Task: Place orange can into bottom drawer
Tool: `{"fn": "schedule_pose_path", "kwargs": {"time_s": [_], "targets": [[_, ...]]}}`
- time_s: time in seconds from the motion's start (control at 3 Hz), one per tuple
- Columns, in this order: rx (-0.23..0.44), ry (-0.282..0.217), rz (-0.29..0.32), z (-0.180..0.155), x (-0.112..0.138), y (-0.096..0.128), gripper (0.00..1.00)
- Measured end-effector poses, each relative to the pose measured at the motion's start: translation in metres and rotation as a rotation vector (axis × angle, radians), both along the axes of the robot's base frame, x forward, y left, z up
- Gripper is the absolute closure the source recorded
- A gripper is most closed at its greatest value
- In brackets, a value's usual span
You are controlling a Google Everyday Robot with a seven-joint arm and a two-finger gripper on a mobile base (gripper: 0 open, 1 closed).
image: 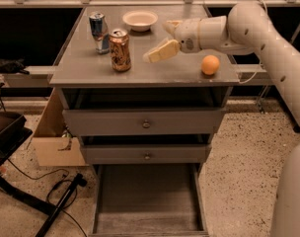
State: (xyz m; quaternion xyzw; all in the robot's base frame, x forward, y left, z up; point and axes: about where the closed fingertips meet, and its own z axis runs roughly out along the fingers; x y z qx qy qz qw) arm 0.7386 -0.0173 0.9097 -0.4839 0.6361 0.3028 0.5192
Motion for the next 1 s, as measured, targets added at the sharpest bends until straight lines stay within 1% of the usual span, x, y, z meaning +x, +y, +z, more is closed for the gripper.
{"fn": "schedule_pose_path", "kwargs": {"time_s": [0.33, 0.67, 1.0], "targets": [[0.028, -0.027, 0.001, -0.007, 0.010, 0.019, 0.00], [0.036, -0.046, 0.046, -0.004, 0.008, 0.047, 0.00], [0.050, -0.037, 0.081, -0.002, -0.002, 0.073, 0.00]]}}
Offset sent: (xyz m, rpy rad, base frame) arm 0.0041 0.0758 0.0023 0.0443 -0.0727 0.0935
